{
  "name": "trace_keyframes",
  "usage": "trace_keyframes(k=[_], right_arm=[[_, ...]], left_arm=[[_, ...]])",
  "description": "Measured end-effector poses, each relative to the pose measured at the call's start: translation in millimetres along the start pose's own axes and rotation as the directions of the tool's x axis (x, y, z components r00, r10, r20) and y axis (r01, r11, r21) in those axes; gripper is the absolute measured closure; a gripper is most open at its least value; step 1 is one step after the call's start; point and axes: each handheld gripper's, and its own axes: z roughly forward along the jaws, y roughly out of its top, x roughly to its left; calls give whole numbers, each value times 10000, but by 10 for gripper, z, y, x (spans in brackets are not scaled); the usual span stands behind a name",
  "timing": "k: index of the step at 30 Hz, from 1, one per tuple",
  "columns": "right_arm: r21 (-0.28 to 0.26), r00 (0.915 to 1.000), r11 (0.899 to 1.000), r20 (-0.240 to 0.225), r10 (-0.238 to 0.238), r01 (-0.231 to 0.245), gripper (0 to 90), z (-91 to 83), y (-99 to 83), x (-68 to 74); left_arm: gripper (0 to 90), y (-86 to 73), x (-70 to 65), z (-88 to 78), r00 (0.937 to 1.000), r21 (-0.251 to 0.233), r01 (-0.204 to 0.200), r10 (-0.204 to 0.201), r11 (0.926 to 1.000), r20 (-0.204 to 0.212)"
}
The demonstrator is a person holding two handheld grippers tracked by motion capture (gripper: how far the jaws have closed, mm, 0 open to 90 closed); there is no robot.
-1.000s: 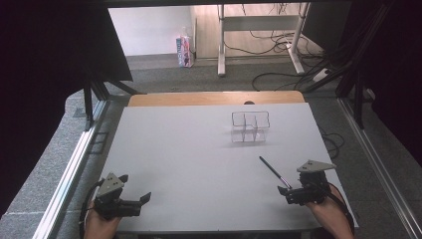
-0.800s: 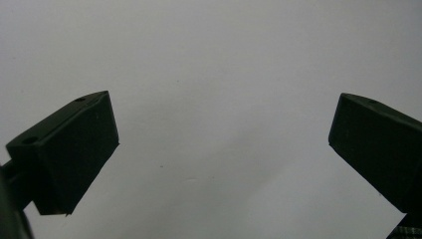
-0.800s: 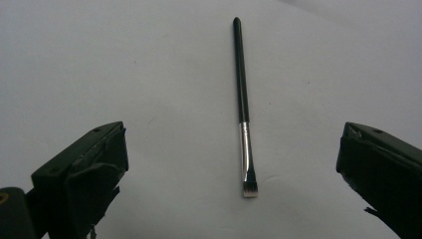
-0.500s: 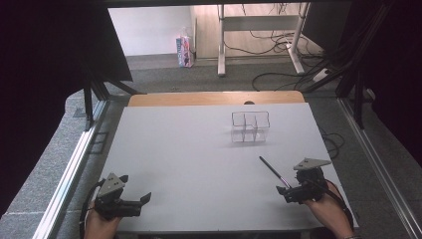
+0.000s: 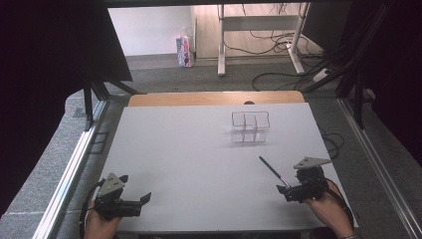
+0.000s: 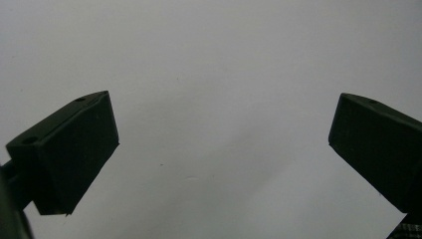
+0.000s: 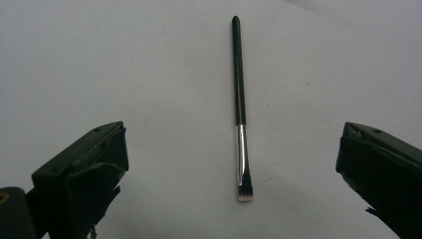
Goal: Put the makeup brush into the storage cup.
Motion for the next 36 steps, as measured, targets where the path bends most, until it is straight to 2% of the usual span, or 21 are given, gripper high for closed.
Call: trace_keyframes(k=[10,20,29,34,36], right_arm=[[198,10000,9998,-39,61,-60,0,15,22,-7],[384,9999,9992,123,56,-61,0,51,107,-15],[821,9999,9966,128,-85,74,0,130,215,-22],[1057,9999,9944,-97,44,-34,0,156,271,-48],[1248,9999,9922,-112,-45,58,0,171,299,-54]], left_arm=[[0,0,-1,1,10000,19,-9,9,10000,-19],[0,-1,-1,6,10000,49,-1,1,10000,-22],[0,-1,-1,7,10000,81,-17,17,10000,-58],[0,-1,-2,10,10000,99,-27,28,9999,-71],[0,-1,-3,12,10000,111,-35,36,9999,-74]])
